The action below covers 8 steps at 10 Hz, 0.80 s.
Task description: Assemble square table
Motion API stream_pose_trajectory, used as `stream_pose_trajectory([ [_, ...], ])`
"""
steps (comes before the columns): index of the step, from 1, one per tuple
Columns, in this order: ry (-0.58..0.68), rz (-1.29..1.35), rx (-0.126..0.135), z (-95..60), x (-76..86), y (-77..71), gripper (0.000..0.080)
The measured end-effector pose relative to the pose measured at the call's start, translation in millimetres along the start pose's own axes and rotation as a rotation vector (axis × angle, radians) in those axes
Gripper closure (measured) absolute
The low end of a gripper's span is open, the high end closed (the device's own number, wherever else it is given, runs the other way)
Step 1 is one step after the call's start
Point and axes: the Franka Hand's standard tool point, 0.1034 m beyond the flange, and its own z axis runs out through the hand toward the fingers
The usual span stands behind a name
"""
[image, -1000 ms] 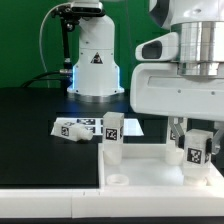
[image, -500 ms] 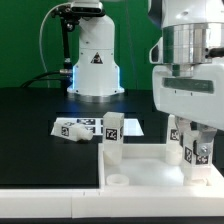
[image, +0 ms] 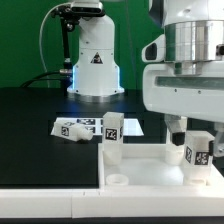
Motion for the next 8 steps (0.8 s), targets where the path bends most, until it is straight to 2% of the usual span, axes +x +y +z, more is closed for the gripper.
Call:
stream_pose_trajectory([
  [1, -0.007, 0.028, -0.009, -3.9, -8.3, -3.7, 0.0164],
  [3, -0.003, -0.126, -0.013, -2.0, -5.9, -0.9, 0.0152],
  [4, -0.001, -0.224, -0.015, -2.4, -6.0, -1.3, 0.0151],
  [6, -0.016, -0.669, -0.031, -5.8, 0.1, -2.0, 0.0151],
  [7, -0.013, -0.639, -0.030, -5.1, 0.6, -1.7, 0.0151],
  [8, -0.013, -0.599, -0.031, -4.6, 0.1, -1.7, 0.0303],
])
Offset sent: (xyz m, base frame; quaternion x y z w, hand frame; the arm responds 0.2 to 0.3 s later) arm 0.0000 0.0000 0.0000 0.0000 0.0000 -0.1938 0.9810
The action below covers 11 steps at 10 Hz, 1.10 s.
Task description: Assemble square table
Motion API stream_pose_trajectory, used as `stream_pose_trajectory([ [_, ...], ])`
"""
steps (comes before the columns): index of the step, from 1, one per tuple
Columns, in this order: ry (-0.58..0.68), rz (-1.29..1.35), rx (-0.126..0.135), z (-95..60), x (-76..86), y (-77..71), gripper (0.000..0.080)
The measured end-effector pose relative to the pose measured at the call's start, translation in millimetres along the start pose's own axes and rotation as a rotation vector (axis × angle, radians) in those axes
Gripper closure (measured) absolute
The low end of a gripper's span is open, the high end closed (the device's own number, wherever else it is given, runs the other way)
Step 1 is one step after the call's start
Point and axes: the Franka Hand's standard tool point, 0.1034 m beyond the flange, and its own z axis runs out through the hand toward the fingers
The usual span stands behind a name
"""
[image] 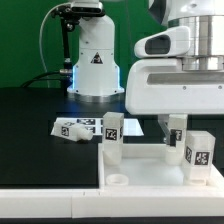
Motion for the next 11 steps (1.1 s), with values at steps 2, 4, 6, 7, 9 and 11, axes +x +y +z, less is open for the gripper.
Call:
stream_pose_trajectory([
  [2, 0.000, 0.055, 0.000, 0.2, 0.0, 0.2, 0.0439],
  [4, -0.001, 0.203, -0.001, 0.5, 0.1, 1.5, 0.0515],
  [6, -0.006, 0.404, -0.011, 1.0, 0.2, 3.0, 0.0515],
  [7, -0.016, 0.636, -0.025, 0.8, -1.6, 3.7, 0.0515],
  [9, -0.039, 1.050, -0.047, 2.0, -2.2, 3.5, 0.0515],
  [11, -0.088, 1.381, -0.036, 2.7, -2.2, 2.9, 0.0515],
])
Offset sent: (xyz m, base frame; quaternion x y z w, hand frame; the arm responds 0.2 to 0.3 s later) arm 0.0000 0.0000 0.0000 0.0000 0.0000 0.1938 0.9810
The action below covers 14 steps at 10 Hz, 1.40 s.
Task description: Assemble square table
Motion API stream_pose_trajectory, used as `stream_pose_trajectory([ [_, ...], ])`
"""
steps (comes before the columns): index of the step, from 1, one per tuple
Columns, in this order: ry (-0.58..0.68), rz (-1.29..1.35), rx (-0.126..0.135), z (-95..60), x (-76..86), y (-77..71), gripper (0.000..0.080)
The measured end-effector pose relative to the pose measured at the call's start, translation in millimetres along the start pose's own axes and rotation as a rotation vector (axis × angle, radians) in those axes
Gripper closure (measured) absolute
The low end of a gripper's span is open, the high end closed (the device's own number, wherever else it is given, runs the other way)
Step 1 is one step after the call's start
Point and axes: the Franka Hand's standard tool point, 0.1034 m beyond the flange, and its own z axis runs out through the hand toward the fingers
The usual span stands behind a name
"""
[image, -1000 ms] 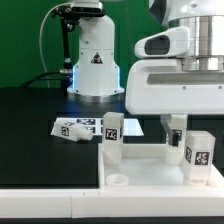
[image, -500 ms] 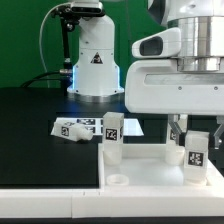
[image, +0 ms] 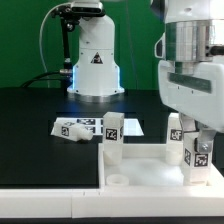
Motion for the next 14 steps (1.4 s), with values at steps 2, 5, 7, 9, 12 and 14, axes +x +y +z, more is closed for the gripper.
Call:
stream_pose_trajectory([
  [2, 0.001, 0.026, 0.000, 0.1, -0.5, 0.3, 0.0514],
  [5, 0.021, -0.409, -0.005, 1.5, -4.7, 1.2, 0.0289],
  [7, 0.010, -0.716, 0.005, 1.6, -9.6, 0.1, 0.0179],
  [9, 0.019, -0.856, 0.002, 1.9, -6.8, -0.5, 0.0151],
  [12, 0.062, -1.446, 0.019, 2.6, -2.8, -5.6, 0.0150],
  [14, 0.060, -1.374, 0.020, 2.8, -2.3, -5.6, 0.0333],
])
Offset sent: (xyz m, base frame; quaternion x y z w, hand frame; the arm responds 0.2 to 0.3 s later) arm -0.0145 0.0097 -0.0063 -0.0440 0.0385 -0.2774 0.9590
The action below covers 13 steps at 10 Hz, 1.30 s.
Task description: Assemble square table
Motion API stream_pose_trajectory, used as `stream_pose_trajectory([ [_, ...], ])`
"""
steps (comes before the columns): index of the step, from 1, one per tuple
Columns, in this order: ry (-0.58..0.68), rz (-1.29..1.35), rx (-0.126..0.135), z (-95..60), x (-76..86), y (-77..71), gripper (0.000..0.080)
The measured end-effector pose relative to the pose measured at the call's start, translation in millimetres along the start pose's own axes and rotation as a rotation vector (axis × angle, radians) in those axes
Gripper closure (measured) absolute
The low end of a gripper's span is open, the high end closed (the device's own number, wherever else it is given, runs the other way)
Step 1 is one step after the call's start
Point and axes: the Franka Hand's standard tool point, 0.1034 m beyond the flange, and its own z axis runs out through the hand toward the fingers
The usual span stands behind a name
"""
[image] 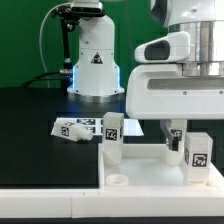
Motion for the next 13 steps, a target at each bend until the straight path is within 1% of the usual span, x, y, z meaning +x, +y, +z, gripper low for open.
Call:
stream_pose_trajectory([
  [1, 0.000, 0.017, 0.001, 0.1, 0.0, 0.0, 0.0333],
  [2, -0.001, 0.092, 0.001, 0.5, -0.2, 0.3, 0.0509],
  [4, -0.001, 0.270, -0.002, 1.1, 0.0, 2.3, 0.0515],
  [5, 0.005, 0.398, -0.019, 1.2, -0.3, 2.7, 0.0515],
  [7, -0.007, 0.744, -0.037, 0.9, -2.9, 4.6, 0.0515],
  [8, -0.028, 0.977, -0.041, 0.5, -4.1, 3.2, 0.0515],
  [9, -0.042, 1.227, -0.031, 1.6, -4.7, 4.7, 0.0515],
  [10, -0.059, 1.330, -0.017, 2.0, -4.7, 7.2, 0.0515],
  [12, -0.062, 1.472, -0.020, 2.2, -5.3, 6.9, 0.0515],
  [13, -0.062, 1.457, -0.020, 2.7, -5.6, 7.0, 0.0426],
])
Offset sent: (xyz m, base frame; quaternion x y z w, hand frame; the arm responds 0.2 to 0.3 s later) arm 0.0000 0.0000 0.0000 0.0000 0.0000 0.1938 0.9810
